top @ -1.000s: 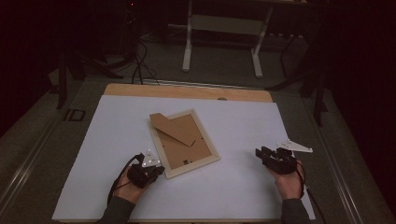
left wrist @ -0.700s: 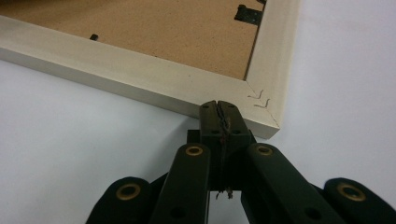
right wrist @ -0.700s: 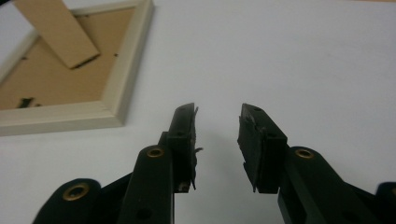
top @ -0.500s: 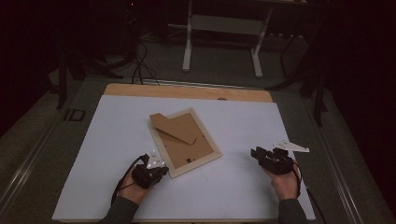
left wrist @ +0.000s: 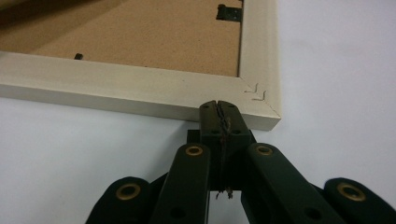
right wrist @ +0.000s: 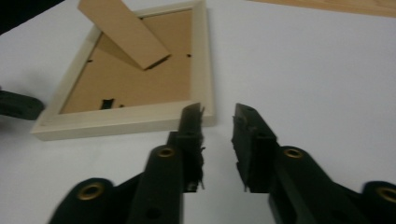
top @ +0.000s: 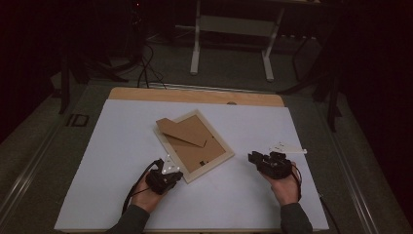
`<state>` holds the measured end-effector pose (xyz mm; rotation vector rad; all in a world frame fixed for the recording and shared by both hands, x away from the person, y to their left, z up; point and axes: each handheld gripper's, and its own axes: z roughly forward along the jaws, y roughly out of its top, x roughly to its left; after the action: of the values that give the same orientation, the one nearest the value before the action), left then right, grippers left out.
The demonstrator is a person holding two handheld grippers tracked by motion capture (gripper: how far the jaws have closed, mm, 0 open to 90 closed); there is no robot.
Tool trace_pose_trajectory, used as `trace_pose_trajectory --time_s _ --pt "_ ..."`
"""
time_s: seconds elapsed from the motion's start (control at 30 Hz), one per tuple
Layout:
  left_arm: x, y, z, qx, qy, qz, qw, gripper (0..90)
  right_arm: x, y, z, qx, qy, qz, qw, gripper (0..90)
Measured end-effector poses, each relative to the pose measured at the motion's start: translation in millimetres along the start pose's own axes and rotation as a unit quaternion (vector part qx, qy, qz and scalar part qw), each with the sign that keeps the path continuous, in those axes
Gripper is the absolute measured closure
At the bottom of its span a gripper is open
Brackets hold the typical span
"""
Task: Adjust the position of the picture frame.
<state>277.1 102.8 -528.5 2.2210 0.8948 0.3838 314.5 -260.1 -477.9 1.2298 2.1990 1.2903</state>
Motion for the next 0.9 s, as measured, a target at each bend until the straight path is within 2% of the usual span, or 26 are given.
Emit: trace_pose_trajectory --time_s 0.03,0.1,0.13,0.23,0.5,0.53,0.9 --pt "-0.3 0.7 0.6 0.001 0.001 0.002 1.0 90.0 3.1 0.8 3.4 0.003 0.005 -0.002 1.0 78.8" --pt "-1.3 2.3 2.7 -0.001 0.003 0.004 1.0 90.0 4.4 1.1 5.5 0.004 0.006 -0.002 1.0 80.4" --pt "-1.9 3.1 3.9 -0.003 0.004 0.002 1.0 90.0 7.6 1.6 10.5 0.008 0.01 -0.001 0.9999 84.9" --pt "-1.7 5.9 7.3 -0.005 -0.001 -0.003 1.0 90.0 13.4 2.1 17.8 0.011 0.005 -0.005 0.9999 89.9" --pt "-5.8 19.4 18.2 0.001 0.002 0.009 1.0 90.0 26.5 4.7 31.9 0.023 0.015 -0.016 0.9995 90.0" --pt "-6.6 21.1 19.8 0.0 0.003 0.008 1.0 90.0 29.8 5.5 35.9 0.025 0.023 -0.018 0.9993 90.0" --pt "-10.2 38.3 38.0 -0.006 -0.008 0.011 0.9999 90.0 51.8 6.2 58.4 0.044 0.046 -0.036 0.9973 90.0"
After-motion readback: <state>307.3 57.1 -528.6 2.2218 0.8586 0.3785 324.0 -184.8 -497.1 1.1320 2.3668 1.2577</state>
